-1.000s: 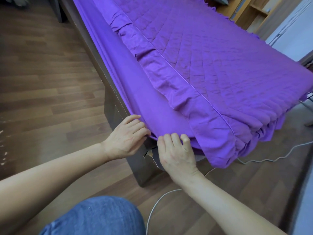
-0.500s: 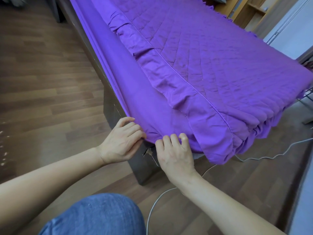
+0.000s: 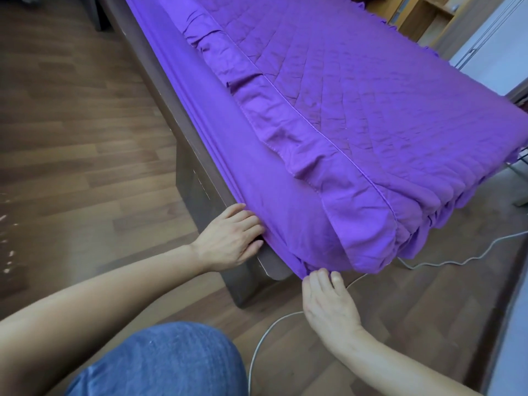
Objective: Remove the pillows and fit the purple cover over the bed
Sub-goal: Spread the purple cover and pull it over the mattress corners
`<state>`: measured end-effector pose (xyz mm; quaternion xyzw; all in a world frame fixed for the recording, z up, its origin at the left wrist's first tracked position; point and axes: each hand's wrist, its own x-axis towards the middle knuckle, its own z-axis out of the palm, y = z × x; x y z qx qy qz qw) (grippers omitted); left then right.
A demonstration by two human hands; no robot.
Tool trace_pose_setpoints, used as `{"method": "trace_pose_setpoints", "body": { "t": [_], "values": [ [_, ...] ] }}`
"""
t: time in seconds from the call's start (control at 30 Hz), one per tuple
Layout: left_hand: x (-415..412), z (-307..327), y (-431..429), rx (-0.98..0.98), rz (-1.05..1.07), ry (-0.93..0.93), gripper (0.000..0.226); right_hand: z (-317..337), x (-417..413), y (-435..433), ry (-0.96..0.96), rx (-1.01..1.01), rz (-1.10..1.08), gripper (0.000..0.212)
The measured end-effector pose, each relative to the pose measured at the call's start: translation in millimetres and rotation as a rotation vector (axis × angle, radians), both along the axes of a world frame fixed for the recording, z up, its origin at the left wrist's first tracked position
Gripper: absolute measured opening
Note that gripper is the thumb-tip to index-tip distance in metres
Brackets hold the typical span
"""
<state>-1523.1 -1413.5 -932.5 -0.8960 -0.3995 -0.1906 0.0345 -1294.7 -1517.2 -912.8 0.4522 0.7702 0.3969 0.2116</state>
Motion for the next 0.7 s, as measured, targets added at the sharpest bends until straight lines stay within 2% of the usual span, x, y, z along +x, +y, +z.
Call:
{"method": "trace_pose_setpoints", "body": {
  "t": [0.13, 0.2, 0.27, 0.33, 0.43, 0.5, 0.57, 0.6, 0.7],
  "values": [
    [8.3, 2.3, 9.0, -0.122, -0.006, 0.107, 0.05, 4.4, 9.9, -6.7, -0.04, -0.127, -0.112, 0.042],
    [2.8, -2.2, 8.7, -0.216, -0.008, 0.163, 0.06, 5.2, 3.2, -8.5, 0.003, -0.08, -0.026, 0.042],
    [-6.9, -3.2, 7.4, -0.251, -0.025, 0.152, 0.063, 12.6, -11.0, -9.7, 0.064, -0.024, 0.152, 0.038],
    [-15.1, 6.0, 6.5, -0.107, -0.018, 0.029, 0.046, 36.0, -28.4, -6.3, 0.206, 0.076, 0.29, 0.035],
    [-22.7, 35.2, 24.8, 0.176, 0.113, -0.266, 0.022, 91.8, -43.5, 14.2, 0.366, 0.256, 0.213, 0.038],
    [-21.1, 70.4, 43.2, 0.258, 0.211, -0.357, 0.035, 123.2, -39.3, 31.2, 0.368, 0.325, 0.032, 0.048],
    [-16.9, 98.3, 63.4, 0.297, 0.257, -0.266, 0.053, 141.7, -31.8, 47.3, 0.389, 0.317, -0.054, 0.057],
    [-13.0, 109.0, 71.5, 0.294, 0.276, -0.189, 0.059, 144.3, -27.0, 52.1, 0.404, 0.315, -0.053, 0.052],
    [-12.1, 133.1, 91.7, 0.316, 0.237, -0.045, 0.069, 157.3, -30.2, 59.1, 0.408, 0.361, 0.026, 0.016]
  ]
}}
